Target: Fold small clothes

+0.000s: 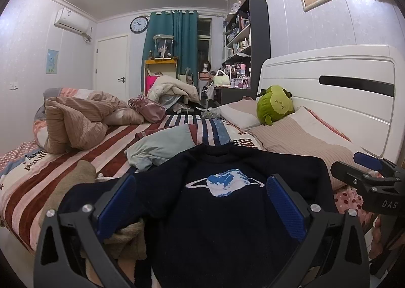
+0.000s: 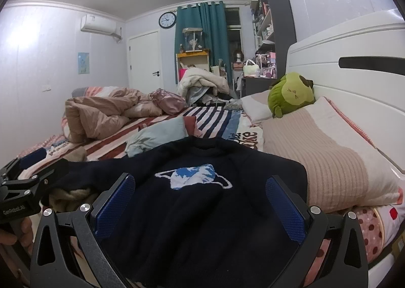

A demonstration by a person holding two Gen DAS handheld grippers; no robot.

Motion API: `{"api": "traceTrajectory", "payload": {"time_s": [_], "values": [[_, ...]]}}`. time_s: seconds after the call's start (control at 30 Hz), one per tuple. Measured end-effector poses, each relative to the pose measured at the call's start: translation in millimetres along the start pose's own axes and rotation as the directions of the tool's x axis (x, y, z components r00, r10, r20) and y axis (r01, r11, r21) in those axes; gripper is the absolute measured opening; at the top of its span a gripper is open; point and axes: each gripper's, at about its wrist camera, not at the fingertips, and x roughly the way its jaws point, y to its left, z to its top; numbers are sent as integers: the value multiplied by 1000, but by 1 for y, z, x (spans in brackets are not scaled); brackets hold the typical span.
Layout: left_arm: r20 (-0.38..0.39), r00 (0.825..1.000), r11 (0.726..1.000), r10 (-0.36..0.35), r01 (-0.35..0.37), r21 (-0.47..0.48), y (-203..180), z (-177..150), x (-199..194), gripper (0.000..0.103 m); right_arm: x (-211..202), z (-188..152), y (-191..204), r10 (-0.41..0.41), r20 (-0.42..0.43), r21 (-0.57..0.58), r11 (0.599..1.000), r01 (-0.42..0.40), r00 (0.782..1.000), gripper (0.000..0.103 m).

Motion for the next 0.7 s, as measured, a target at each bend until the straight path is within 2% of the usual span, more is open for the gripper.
{"api": "traceTrajectory", "payload": {"time_s": [0.43,0.7], "values": [[-20,1000,1000,9,-9,0,1,0,5,102,0,-2,1,6,6,-6,1000,-6,1000,103],[-34,999,999,14,-15,-45,22,-4,12,102,4,-2,7,14,-3,-35,999,-15,1000,103]]}}
